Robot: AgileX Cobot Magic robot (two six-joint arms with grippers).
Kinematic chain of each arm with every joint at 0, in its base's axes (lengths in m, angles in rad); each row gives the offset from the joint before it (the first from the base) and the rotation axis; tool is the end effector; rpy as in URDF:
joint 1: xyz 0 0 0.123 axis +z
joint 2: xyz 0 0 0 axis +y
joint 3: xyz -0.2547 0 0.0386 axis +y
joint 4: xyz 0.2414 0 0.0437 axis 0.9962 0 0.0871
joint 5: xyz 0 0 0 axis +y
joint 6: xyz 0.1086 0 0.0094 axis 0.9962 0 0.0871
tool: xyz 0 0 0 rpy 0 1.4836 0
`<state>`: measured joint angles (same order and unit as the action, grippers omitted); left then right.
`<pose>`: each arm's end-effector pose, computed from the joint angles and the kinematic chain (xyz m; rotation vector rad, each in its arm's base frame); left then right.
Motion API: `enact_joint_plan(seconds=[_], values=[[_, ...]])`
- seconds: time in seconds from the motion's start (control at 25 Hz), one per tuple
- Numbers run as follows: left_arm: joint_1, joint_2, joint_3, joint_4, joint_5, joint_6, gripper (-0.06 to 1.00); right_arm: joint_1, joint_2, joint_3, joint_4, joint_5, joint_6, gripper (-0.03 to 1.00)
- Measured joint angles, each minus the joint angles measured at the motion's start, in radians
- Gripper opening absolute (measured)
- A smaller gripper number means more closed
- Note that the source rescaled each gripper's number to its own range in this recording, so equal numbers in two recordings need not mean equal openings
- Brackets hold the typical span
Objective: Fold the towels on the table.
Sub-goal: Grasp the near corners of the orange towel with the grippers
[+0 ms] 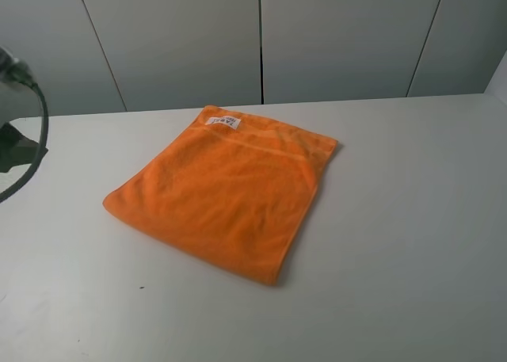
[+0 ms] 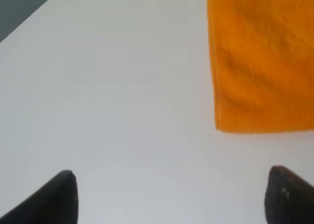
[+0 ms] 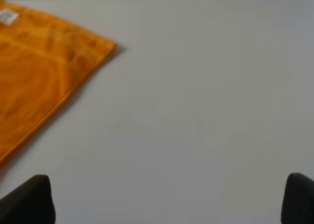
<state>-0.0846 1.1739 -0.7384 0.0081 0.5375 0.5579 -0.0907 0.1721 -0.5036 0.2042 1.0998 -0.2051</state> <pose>0.2425 -0.0201 0.2261 0.7859 2.3403 0.2143 0.0551 0.0148 0.2577 -0.1210 2.2287 0.0937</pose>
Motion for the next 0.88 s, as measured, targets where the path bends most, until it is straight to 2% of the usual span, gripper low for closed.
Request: enact_joint_plan(seconds=[0.2, 0.36, 0.52, 0.64, 0.72, 0.88], values=[[-0.068, 0.235, -0.163, 0.000, -0.026, 0.137, 0.98, 0.097, 0.338, -0.022, 0.121, -0.022, -0.230, 1.00], [-0.113, 0.373, -0.258, 0.000, -0.037, 0.237, 0.98, 0.182, 0.612, -0.043, 0.284, -0.172, -0.442, 1.00], [-0.147, 0.440, -0.283, 0.005, -0.025, 0.272, 0.98, 0.300, 0.867, -0.094, 0.373, -0.236, -0.635, 1.00], [-0.161, 0.457, -0.283, 0.014, 0.014, 0.351, 0.98, 0.386, 1.051, -0.149, 0.392, -0.265, -0.680, 1.00], [-0.164, 0.461, -0.283, 0.034, 0.053, 0.440, 0.98, 0.459, 1.158, -0.198, 0.397, -0.280, -0.689, 1.00], [-0.164, 0.464, -0.276, 0.081, 0.128, 0.552, 0.98, 0.591, 1.326, -0.322, 0.399, -0.284, -0.649, 1.00]])
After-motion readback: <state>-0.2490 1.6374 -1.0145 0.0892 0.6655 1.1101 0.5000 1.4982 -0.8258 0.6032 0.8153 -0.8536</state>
